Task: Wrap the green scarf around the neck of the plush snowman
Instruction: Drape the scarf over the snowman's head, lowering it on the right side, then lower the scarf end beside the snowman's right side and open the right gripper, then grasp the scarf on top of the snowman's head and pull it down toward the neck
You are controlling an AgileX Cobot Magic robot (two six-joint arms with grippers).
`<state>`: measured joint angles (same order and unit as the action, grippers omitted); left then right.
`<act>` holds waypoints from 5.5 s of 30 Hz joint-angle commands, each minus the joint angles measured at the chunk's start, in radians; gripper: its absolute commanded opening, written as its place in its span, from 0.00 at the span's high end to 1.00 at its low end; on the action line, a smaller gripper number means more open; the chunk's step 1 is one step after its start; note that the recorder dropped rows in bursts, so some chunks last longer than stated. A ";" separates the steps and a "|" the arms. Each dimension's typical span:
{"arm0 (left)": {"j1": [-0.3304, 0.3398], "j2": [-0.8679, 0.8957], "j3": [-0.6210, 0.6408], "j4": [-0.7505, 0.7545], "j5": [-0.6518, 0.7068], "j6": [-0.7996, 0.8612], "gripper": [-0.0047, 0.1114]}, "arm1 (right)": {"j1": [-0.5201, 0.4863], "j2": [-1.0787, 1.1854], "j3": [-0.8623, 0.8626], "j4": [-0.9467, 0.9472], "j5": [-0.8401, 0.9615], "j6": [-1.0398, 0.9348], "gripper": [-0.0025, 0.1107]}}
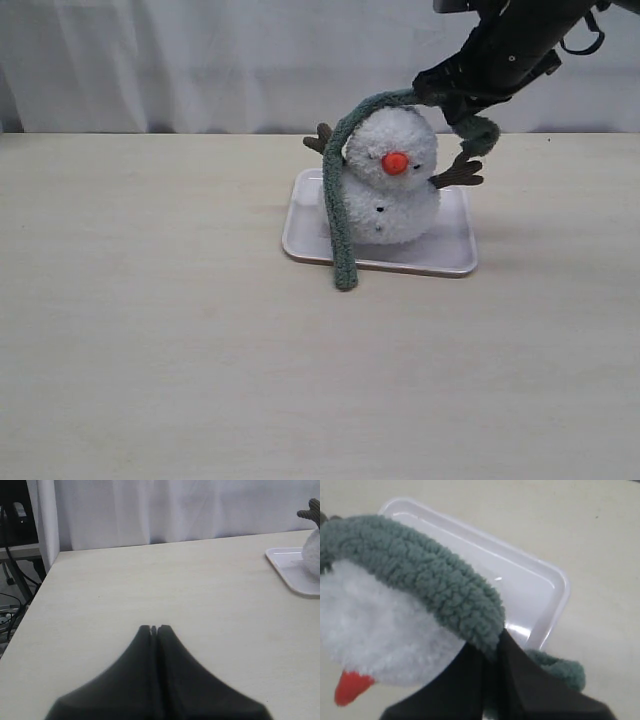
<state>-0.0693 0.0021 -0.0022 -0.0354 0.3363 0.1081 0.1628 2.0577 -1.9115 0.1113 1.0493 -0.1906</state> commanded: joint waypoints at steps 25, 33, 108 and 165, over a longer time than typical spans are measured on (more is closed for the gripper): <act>0.004 -0.002 0.002 -0.003 -0.014 -0.005 0.96 | -0.007 0.007 -0.006 0.193 0.172 -0.050 0.94; 0.004 -0.002 0.002 -0.003 -0.014 -0.005 0.96 | -0.007 0.007 0.028 0.280 0.172 -0.036 0.94; 0.004 -0.002 0.002 -0.003 -0.012 -0.005 0.96 | -0.007 0.076 0.063 0.029 0.172 0.044 0.57; 0.004 -0.002 0.002 -0.003 -0.012 -0.005 0.96 | 0.084 0.051 -0.047 0.026 -0.183 -0.345 0.64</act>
<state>-0.0693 0.0021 -0.0022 -0.0354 0.3361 0.1081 0.2456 2.0958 -1.9534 0.1446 0.9052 -0.5366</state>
